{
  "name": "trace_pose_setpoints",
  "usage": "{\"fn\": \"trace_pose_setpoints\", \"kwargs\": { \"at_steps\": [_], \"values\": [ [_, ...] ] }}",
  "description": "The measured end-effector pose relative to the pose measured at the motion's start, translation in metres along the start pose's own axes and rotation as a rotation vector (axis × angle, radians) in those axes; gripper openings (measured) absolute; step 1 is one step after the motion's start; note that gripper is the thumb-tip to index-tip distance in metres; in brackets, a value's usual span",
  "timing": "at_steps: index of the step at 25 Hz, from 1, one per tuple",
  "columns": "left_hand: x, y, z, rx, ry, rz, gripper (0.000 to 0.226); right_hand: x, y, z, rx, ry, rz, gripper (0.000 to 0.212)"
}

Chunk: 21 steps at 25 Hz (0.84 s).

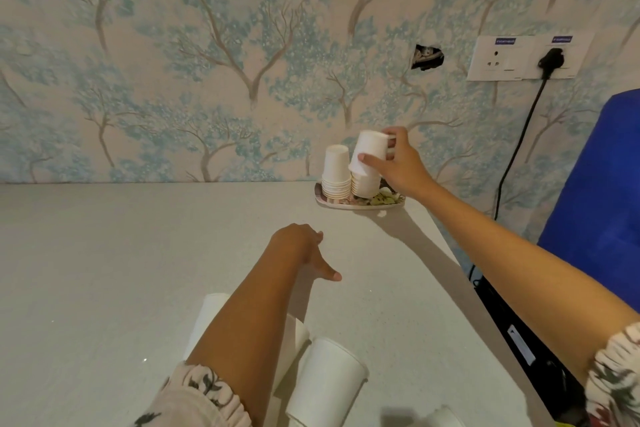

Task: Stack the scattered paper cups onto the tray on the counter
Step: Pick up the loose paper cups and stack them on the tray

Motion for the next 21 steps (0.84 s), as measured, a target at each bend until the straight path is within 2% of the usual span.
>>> {"fn": "trace_pose_setpoints", "kwargs": {
  "at_steps": [5, 11, 15, 21],
  "values": [
    [0.005, 0.002, -0.001, 0.012, 0.014, -0.018, 0.110, 0.046, 0.032, 0.008, -0.003, -0.062, -0.105, 0.075],
    [0.008, 0.006, 0.000, -0.012, 0.012, -0.031, 0.111, 0.075, 0.064, 0.000, -0.135, -0.039, -0.034, 0.072],
    [0.007, 0.006, 0.000, -0.019, 0.018, -0.037, 0.110, 0.079, 0.075, -0.007, -0.335, -0.059, 0.038, 0.065],
    [0.005, 0.007, 0.001, -0.024, 0.014, -0.048, 0.110, 0.068, 0.059, 0.000, -0.313, -0.098, 0.026, 0.059]
  ]
}}
Point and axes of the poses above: each hand's wrist, its own x-axis towards the middle knuckle, its own y-axis out of the palm, z = x × y, the point moved 4 cm from there along x, towards the middle knuckle, and after that the axes turned 5 degrees about -z, right-handed, at the moved point
